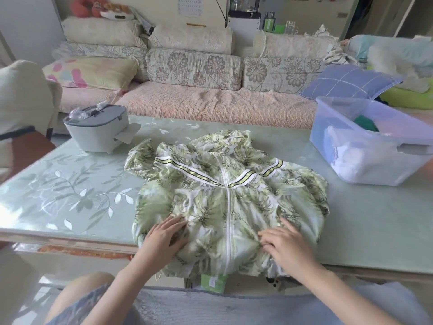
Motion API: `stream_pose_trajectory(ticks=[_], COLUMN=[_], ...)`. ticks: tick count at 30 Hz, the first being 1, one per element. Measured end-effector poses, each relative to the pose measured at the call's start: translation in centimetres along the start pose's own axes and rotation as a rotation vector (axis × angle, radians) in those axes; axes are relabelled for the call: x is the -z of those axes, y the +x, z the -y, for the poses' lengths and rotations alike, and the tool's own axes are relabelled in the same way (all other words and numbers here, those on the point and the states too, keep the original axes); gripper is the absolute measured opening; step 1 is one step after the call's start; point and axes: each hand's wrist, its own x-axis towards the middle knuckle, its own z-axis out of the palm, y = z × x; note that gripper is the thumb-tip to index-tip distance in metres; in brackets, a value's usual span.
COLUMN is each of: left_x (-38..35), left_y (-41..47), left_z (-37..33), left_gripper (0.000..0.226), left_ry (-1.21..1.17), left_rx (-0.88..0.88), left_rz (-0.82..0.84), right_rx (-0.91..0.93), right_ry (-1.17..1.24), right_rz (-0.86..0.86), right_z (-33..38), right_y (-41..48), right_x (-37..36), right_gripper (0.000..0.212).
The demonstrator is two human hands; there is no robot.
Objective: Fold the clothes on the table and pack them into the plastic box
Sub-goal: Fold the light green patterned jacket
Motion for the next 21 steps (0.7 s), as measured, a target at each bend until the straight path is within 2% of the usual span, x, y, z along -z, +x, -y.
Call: stream_pose_trajectory(ticks=[1, 3, 6, 8, 10, 13, 15, 18, 21], left_x=[0.3, 1.0, 2.1, 2.6, 2.6, 1.8, 1.0, 0.9, 1.6], left_y=[-0.1, -0.4, -1.6, -2.6, -3.6, -4.4, -4.9, -5.3, -5.8], left_z=[0.3, 0.5, 0.4, 0.7, 1.2, 2.3, 2.9, 2.6, 1.7], left_gripper=[0.056, 0.04, 0.026, 0.026, 0.031, 0.032, 0.03, 0.015, 0.023], left_ry=[-0.018, -0.121, -0.31, -0.344, -0.447, -0.668, -0.752, -0.794, -1.007], left_rx=[0.007, 0.042, 0.203, 0.344, 0.487, 0.686, 0.766, 0.721, 0.686], left_rz=[-0.029, -0.138, -0.384, -0.569, -0.647, -0.499, -0.34, -0.076, 0.029], right_rx=[-0.05, -0.105, -0.098, -0.054, 0.005, 0.079, 0.122, 0.145, 0.121], right_ry=[0.026, -0.025, -0.016, -0.037, 0.026, 0.136, 0.126, 0.048, 0.029], right_rz=[0.035, 0.097, 0.062, 0.009, 0.008, 0.108, 0.177, 0.213, 0.171], right_z=[-0.1, -0.9, -0.6, 1.4, 4.5, 9.6, 12.5, 14.7, 15.3], right_y=[0.0, -0.3, -0.6, 0.0, 0.8, 2.0, 2.6, 3.0, 2.9], right_x=[0.7, 1.6, 1.8, 2.1, 2.4, 2.2, 0.9, -2.0, -4.1], right_gripper=[0.013, 0.022, 0.034, 0.049, 0.066, 0.069, 0.085, 0.107, 0.121])
